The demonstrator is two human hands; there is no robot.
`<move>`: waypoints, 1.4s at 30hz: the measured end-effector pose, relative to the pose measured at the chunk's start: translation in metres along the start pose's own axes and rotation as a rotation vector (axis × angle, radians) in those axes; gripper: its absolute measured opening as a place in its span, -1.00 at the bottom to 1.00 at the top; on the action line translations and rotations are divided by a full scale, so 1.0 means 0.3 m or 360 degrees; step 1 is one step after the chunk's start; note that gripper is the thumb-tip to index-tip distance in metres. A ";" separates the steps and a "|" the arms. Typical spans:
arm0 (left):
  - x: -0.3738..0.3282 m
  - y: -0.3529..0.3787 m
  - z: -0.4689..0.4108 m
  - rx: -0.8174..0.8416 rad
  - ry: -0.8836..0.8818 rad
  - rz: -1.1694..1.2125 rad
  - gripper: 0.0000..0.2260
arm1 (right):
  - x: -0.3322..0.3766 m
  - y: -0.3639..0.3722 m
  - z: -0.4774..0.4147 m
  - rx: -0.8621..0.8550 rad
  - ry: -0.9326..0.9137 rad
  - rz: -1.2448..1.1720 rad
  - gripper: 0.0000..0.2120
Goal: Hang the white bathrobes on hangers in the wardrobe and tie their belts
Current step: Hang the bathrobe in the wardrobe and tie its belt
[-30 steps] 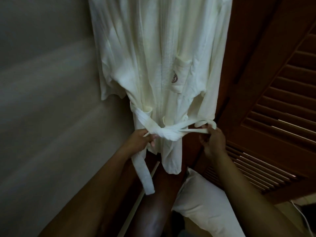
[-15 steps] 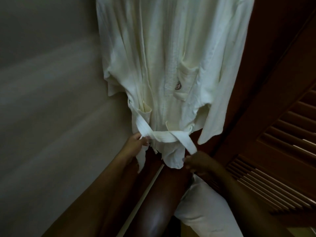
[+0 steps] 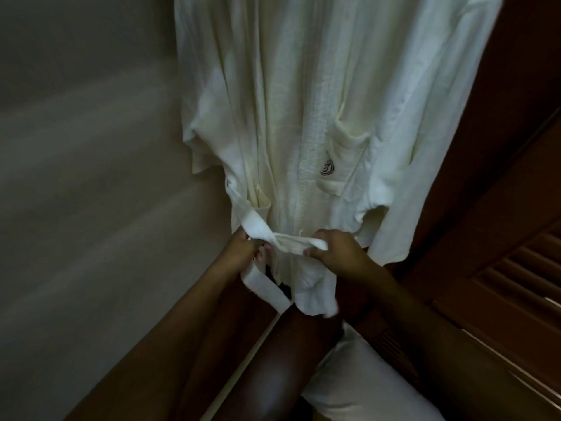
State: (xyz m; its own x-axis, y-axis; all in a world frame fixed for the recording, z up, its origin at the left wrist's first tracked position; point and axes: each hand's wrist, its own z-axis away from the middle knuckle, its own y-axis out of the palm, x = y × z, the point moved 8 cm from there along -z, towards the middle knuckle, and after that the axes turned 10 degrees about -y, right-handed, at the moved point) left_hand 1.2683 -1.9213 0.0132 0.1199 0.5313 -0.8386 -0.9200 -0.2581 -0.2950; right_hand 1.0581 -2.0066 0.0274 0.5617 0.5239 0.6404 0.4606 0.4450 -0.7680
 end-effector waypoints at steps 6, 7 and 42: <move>-0.073 -0.055 -0.064 -0.0145 0.0097 -0.0233 -0.79 | -0.025 -0.216 0.020 -0.0592 -0.0061 -0.0623 -0.69; -0.093 -0.060 -0.083 -0.0186 0.0099 -0.0247 -0.80 | -0.022 -0.245 0.022 -0.0688 -0.0059 -0.0676 -0.71; -0.190 -0.163 -0.262 0.0140 0.0381 -0.0066 -0.35 | -0.050 -0.080 -0.069 -0.0758 0.0370 -0.0342 -0.11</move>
State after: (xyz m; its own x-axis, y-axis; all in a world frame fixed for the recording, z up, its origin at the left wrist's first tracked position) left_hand 1.3357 -2.0025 0.0394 0.2335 0.3311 -0.9142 -0.9402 -0.1631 -0.2992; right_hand 1.0527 -2.0402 0.0361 0.5327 0.2600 0.8054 0.8100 0.1192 -0.5742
